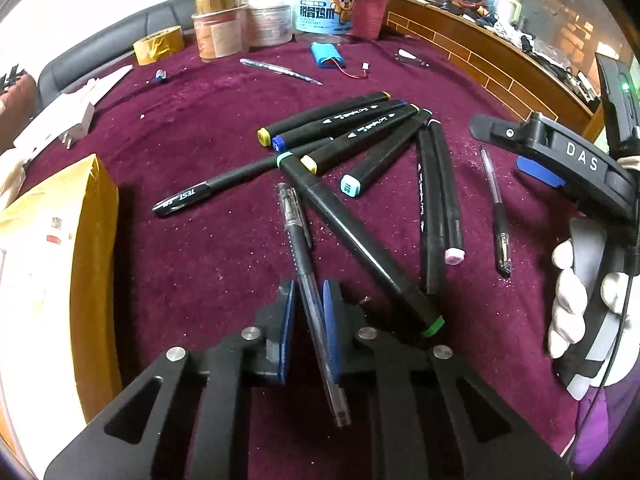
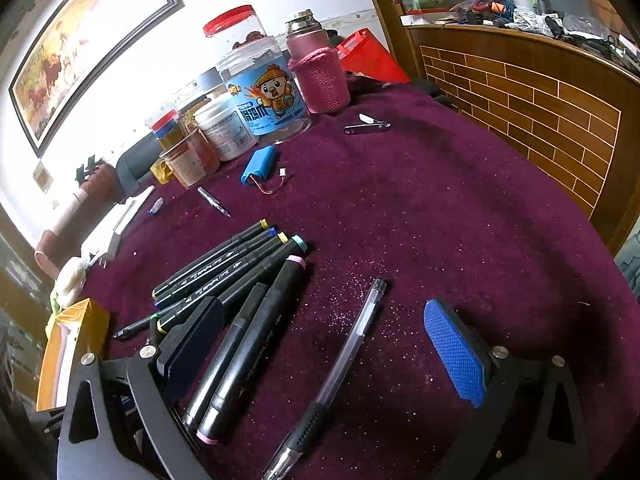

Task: Organize rigid objects
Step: 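Grasp the clear ballpoint pen with the left gripper, then carry the pen to the box with left gripper while right carries a black marker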

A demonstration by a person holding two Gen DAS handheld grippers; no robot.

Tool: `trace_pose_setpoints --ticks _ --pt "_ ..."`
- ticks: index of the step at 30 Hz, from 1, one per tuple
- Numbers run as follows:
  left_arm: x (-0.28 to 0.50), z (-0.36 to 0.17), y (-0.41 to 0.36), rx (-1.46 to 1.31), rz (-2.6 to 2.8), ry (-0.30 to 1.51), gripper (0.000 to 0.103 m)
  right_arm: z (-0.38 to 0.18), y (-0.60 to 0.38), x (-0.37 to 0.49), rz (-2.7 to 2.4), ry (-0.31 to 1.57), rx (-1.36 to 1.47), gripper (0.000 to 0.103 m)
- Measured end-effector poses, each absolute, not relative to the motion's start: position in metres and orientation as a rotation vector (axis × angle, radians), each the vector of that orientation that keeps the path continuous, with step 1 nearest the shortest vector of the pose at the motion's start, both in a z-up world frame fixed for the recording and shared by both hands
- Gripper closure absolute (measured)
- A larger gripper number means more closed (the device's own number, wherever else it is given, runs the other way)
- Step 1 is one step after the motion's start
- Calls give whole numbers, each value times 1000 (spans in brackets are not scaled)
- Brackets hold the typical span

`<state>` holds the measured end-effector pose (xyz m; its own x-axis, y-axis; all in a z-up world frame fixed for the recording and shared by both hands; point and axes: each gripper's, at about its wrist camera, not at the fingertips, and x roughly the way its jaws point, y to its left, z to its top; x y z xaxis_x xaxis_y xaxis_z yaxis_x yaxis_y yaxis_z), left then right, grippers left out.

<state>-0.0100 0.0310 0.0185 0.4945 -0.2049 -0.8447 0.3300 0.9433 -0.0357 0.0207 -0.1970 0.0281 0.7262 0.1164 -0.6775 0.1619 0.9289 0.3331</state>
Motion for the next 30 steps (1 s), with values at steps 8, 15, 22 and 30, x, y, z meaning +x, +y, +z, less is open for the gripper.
trace_pose_setpoints --ticks 8,15,22,30 --pt "-14 13 7 218 -299 871 84 25 -195 23 -47 771 362 5" --pt "-12 22 58 -38 -362 906 96 26 -194 23 -52 767 355 5" --pt "-44 56 89 -189 -466 806 96 70 -138 -2 124 728 214 9" --pt "-67 72 131 -341 -537 765 96 33 -39 22 245 943 -117 49"
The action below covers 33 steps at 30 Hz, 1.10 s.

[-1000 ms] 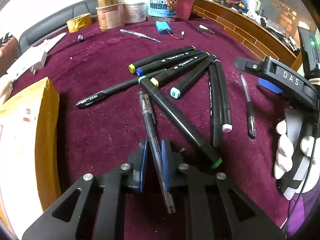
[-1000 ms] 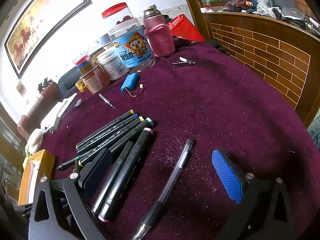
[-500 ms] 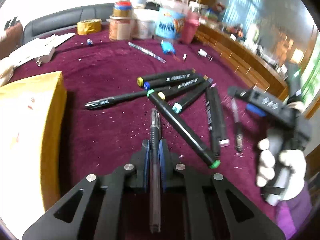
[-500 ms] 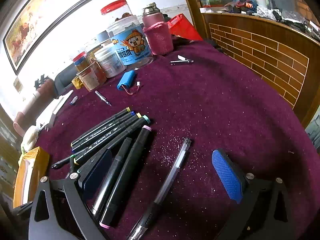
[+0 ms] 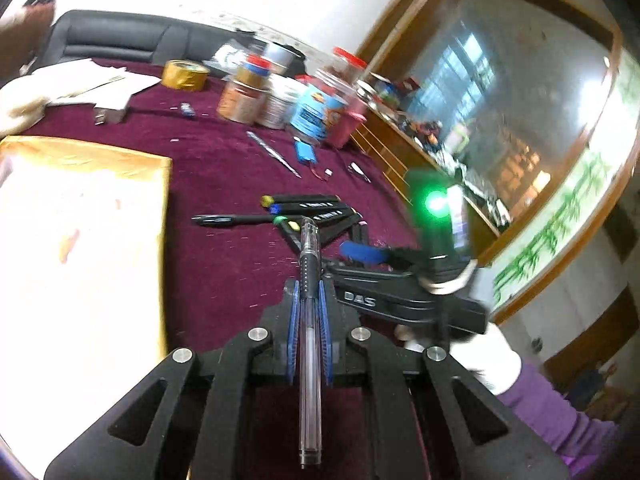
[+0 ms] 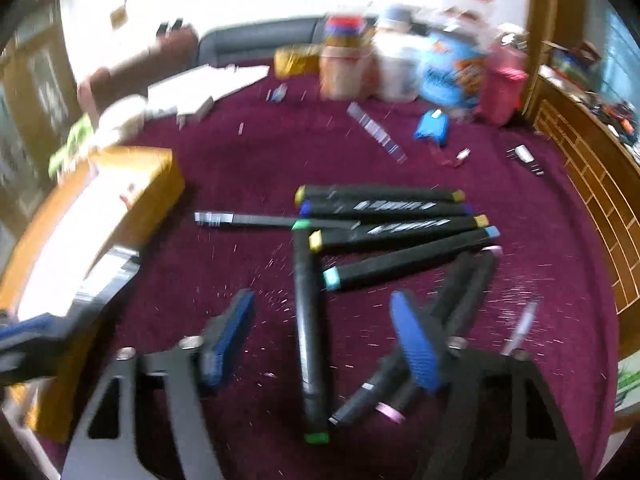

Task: Organize rigid objects
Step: 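Carry the pen to the box with left gripper while right carries a black marker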

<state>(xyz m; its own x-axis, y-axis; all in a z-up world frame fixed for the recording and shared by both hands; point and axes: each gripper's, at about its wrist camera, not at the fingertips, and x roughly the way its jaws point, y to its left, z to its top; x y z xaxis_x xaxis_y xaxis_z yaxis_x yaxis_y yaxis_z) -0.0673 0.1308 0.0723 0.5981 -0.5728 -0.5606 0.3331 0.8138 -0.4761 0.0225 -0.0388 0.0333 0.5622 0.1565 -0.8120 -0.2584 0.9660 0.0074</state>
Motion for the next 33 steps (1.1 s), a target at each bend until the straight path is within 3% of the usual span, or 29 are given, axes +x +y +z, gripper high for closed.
trace_pose_setpoints --ticks 5,6,7,8,9,16,23,33 --pt "-80 75 182 -445 -498 747 96 15 -25 35 203 977 -141 54" --pt "-82 76 189 -459 -494 742 96 15 -27 38 210 982 -117 60" --pt "-85 77 198 -474 -489 734 96 15 -29 38 212 981 -96 77" --pt "-88 78 204 -487 -484 726 96 16 -29 40 216 982 -92 87" --pt "-91 79 212 -497 -478 717 96 18 -31 40 230 993 -73 90" --pt "-89 82 256 -538 -401 677 96 55 -32 24 349 963 88 90" --pt "-48 71 296 -559 -300 747 96 98 19 23 580 969 224 90" --pt "6 16 339 -674 -167 891 96 69 144 52 704 1135 264 90"
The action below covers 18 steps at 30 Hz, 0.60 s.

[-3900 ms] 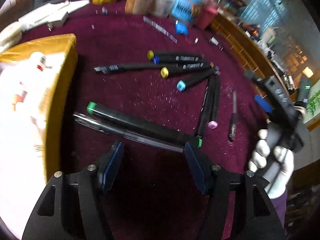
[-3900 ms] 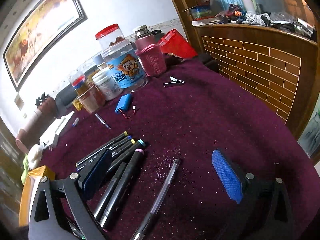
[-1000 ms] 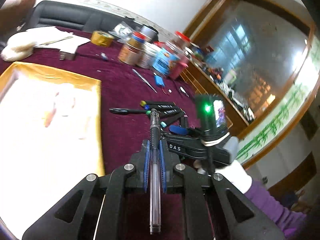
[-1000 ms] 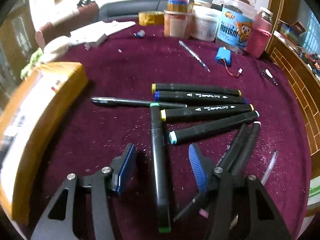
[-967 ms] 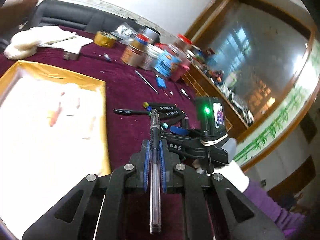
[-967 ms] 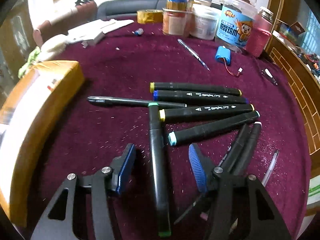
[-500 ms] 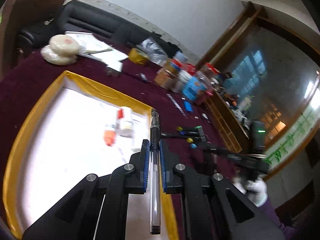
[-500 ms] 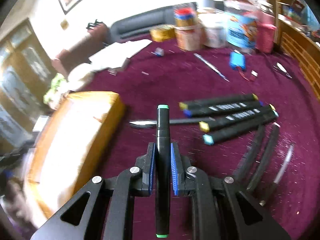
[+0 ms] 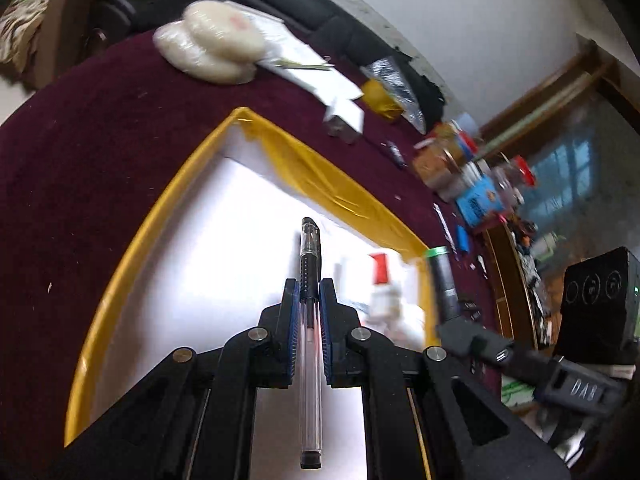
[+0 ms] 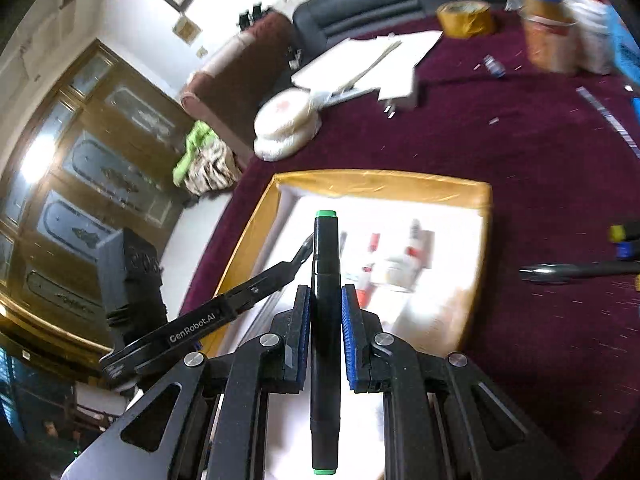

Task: Organize rigid objects
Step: 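Carry the pen to the box with left gripper while right carries a black marker, then open both grippers and move the right gripper back toward the markers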

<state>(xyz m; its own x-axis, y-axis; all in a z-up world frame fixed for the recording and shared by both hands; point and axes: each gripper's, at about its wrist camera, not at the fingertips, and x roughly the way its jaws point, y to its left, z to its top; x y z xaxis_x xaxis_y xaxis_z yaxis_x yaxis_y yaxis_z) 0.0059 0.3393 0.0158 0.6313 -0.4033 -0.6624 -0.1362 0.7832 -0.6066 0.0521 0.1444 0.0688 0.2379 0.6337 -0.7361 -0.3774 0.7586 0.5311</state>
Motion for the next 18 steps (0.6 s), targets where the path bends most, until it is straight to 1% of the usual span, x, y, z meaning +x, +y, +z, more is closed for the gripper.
trace_pose_setpoints --ticks 6,9,10,11,12,13,14,16,18 --pt "18 0 352 -709 -135 911 96 35 192 73 635 1182 203 90" --pt "18 3 353 -712 -136 898 93 30 198 81 598 1171 175 90" --pt "18 5 354 -716 -135 892 88 30 197 83 590 1166 178 89" --pt "15 7 356 -720 -138 885 82 31 194 83 583 1158 181 89" --pt "12 10 357 -724 -142 873 77 33 191 82 581 1151 182 87" --pt "9 13 358 -727 -143 863 68 35 188 81 584 1145 182 83" --pt "6 16 359 -729 -142 855 62 39 184 79 584 1131 183 80" --pt "-2 23 361 -739 -142 832 58 51 173 75 576 1087 180 72" --pt "-11 30 361 -748 -146 809 54 61 159 69 569 1047 181 69"
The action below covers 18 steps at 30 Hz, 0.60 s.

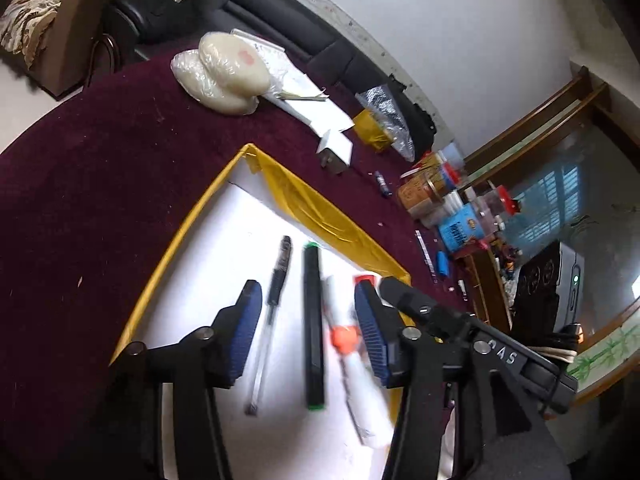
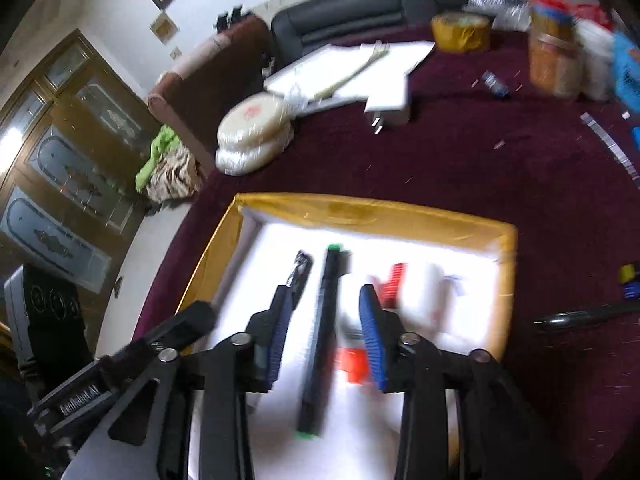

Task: Organize rigid objects
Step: 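Open both grippers and move the right gripper back toward the markers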

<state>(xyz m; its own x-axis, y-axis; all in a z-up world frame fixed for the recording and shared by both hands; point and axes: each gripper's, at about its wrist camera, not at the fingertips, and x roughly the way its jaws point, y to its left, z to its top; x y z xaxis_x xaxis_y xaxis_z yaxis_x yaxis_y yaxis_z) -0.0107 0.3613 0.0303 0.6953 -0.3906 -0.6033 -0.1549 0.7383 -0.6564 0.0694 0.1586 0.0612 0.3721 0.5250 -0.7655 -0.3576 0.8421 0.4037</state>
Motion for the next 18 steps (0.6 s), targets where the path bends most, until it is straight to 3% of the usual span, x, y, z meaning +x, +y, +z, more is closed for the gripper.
trace_pose_setpoints --ticks 2,6,8,18 --pt "-19 37 359 -757 -155 799 48 70 137 64 564 1009 192 66" --pt "-33 50 341 -757 -173 820 46 80 73 54 499 942 237 61" --pt "-38 59 323 -723 -195 820 35 82 31 51 446 920 291 59" --pt "-38 56 187 -545 -386 959 33 62 -156 33 117 827 492 56"
